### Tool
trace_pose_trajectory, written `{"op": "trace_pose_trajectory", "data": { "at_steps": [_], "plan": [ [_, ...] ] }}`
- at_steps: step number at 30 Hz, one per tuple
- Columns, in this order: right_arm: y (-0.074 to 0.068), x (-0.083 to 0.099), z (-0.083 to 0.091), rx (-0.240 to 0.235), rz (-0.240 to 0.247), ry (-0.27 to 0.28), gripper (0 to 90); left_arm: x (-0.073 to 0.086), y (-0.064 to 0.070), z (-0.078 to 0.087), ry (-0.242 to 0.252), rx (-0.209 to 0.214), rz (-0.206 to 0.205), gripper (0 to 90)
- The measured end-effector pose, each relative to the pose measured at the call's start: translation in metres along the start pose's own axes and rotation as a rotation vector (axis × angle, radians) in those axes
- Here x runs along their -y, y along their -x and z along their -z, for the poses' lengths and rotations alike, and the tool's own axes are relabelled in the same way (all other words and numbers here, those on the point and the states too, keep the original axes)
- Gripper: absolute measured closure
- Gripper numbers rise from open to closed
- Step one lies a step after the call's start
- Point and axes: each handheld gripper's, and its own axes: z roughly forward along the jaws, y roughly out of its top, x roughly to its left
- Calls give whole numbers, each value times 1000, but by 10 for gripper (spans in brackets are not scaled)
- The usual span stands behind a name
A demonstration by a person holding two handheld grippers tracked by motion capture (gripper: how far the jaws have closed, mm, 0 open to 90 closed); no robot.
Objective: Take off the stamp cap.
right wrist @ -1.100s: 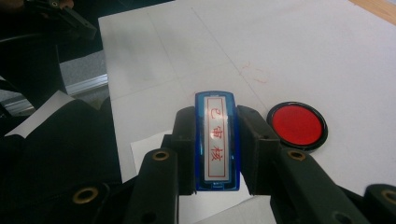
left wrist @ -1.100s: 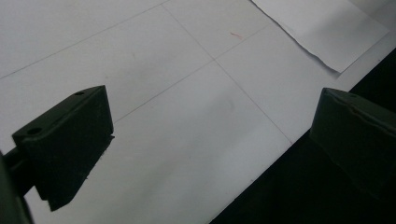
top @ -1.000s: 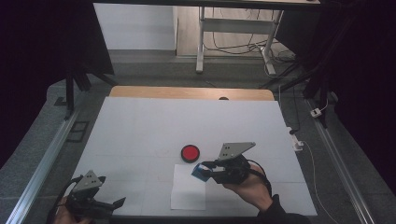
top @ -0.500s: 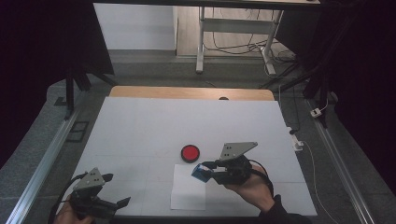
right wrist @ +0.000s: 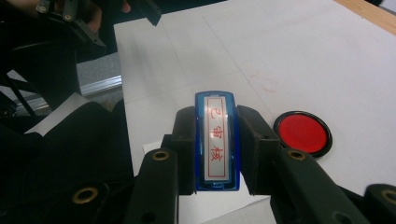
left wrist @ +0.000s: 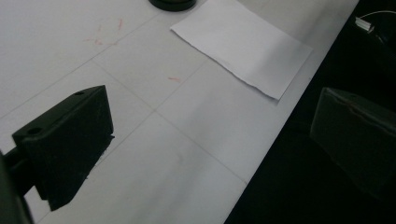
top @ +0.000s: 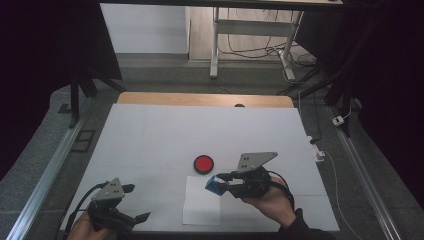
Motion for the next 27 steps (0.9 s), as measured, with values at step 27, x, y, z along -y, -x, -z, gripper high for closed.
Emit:
{"op": "trace_pose_trajectory", "data": {
  "at_steps": [27],
  "plan": [
    [0, -3, 7, -10, -11, 30, 709, -49, 5, -50, -9, 209, -81, 0]
  ]
}}
